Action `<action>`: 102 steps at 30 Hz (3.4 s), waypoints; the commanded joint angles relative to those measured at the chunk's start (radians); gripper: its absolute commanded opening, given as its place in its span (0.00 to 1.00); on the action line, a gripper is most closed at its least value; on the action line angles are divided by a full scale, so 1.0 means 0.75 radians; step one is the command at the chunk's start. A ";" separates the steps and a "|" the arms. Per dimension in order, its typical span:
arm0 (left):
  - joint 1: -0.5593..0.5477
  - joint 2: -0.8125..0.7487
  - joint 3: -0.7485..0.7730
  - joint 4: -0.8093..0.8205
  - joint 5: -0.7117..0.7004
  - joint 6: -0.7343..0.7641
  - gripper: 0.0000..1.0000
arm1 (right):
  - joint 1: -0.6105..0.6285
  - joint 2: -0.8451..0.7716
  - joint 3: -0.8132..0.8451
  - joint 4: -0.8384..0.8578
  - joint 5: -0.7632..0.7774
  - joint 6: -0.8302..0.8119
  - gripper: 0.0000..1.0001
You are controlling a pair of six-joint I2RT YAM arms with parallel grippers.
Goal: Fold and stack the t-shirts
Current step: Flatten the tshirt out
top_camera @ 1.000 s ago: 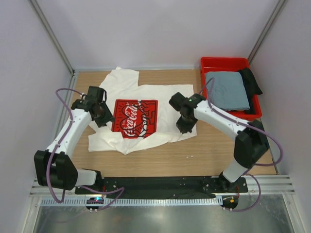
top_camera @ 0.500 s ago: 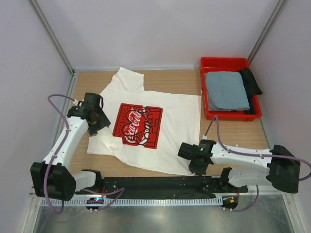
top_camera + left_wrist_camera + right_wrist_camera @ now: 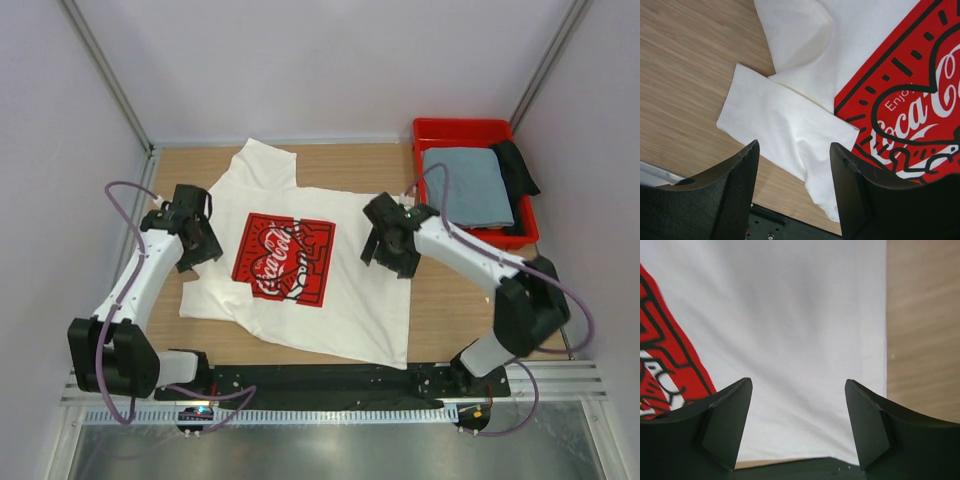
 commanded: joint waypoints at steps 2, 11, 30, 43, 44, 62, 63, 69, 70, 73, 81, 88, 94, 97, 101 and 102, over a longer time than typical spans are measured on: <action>0.022 0.198 0.106 0.051 -0.044 0.153 0.59 | -0.128 0.424 0.552 0.035 0.029 -0.526 0.81; 0.055 0.621 0.288 0.100 0.038 0.245 0.48 | -0.227 0.943 1.172 -0.004 -0.114 -0.760 0.80; 0.276 0.395 0.045 -0.133 -0.162 -0.122 0.00 | -0.208 1.207 1.414 0.123 -0.318 -0.715 0.73; 0.861 0.049 -0.105 -0.297 -0.076 -0.370 0.45 | -0.208 1.134 1.281 0.094 -0.316 -0.717 0.73; 0.857 0.037 -0.143 -0.280 -0.030 -0.397 0.52 | -0.208 1.113 1.270 0.094 -0.318 -0.715 0.73; 0.157 0.726 0.370 0.012 0.108 -0.109 0.64 | -0.241 0.972 1.078 0.012 -0.112 -0.772 0.80; 0.157 0.797 0.376 0.020 0.108 -0.106 0.64 | -0.243 0.978 1.074 0.022 -0.098 -0.774 0.80; 0.157 0.996 0.525 0.086 0.208 -0.082 0.63 | -0.284 1.096 1.117 0.147 -0.036 -0.780 0.80; 0.157 1.057 0.564 0.088 0.218 -0.084 0.63 | -0.300 1.119 1.135 0.151 -0.034 -0.778 0.80; 0.160 1.167 0.709 0.070 0.245 -0.094 0.62 | -0.319 1.217 1.229 0.164 -0.020 -0.787 0.80; 0.088 1.417 1.171 0.006 0.321 -0.115 0.61 | -0.437 1.446 1.610 0.135 0.050 -0.905 0.80; -0.026 1.289 1.301 -0.151 0.021 -0.019 0.67 | -0.458 1.463 1.802 0.141 -0.024 -0.999 0.81; -0.047 0.731 0.867 -0.100 -0.076 -0.045 0.73 | -0.452 1.254 1.765 0.039 -0.057 -0.887 0.87; -0.047 0.541 0.595 -0.051 -0.023 -0.059 0.68 | -0.446 1.132 1.700 -0.031 -0.101 -0.848 0.88; -0.045 0.515 0.403 -0.057 0.112 -0.116 0.54 | -0.413 0.966 1.490 -0.061 -0.228 -0.821 0.89; -0.045 0.526 0.378 -0.061 0.136 -0.133 0.53 | -0.407 0.921 1.430 -0.043 -0.263 -0.819 0.89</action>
